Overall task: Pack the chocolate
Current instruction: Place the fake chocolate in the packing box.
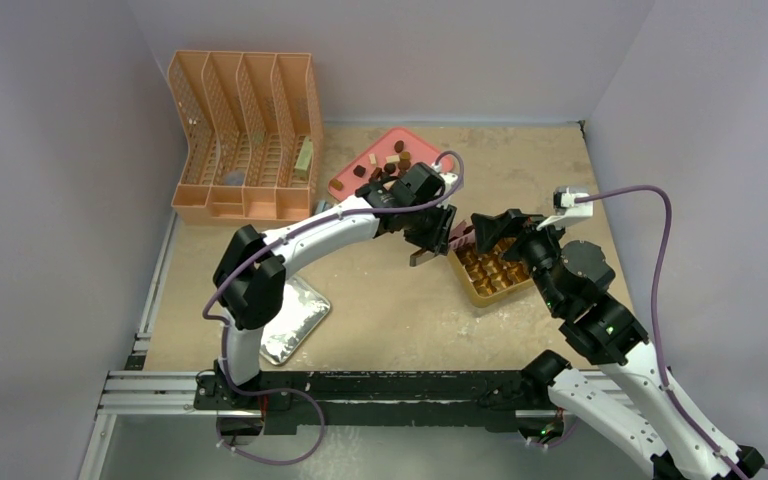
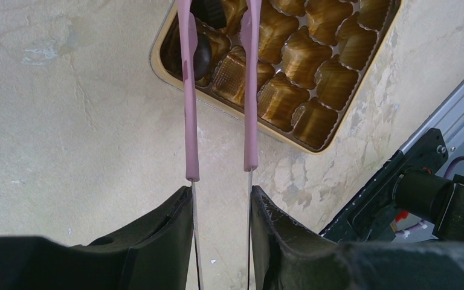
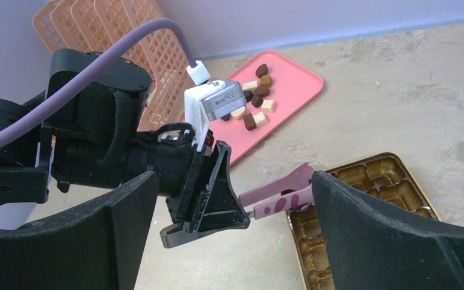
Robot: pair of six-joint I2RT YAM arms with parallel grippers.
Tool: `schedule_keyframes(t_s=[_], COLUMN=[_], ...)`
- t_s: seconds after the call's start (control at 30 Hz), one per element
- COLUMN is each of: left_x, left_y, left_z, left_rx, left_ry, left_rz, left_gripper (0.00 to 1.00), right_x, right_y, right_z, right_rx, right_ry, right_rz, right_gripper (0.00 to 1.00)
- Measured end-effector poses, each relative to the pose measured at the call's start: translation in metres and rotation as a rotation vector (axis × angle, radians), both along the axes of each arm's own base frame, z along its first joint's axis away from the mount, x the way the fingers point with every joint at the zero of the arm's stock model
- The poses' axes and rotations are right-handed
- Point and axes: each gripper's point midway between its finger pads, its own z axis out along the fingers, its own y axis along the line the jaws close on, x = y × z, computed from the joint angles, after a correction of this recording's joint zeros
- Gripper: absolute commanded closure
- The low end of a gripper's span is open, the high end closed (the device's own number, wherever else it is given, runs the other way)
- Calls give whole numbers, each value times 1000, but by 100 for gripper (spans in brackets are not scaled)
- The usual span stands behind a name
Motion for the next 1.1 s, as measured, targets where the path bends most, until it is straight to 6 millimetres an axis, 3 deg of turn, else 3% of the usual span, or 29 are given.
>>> schedule_keyframes(t_s=[0.37, 0.7, 0.9, 1.1], left_x=[10, 34, 64, 98], left_y=[10, 42, 81, 135], left_z=[2, 35, 44, 40], left_rx=[44, 101, 146, 215], left_ry=[-44, -160, -195, -196], left_rz=[56, 226, 365, 516], left_gripper=[65, 65, 65, 65], right_x=[0, 0, 0, 0], right_y=[0, 0, 0, 0], right_z=[0, 0, 0, 0], right_rx=[0, 0, 0, 0], right_ry=[0, -1, -1, -1], right_rz=[0, 0, 0, 1], right_gripper=[2, 2, 2, 2])
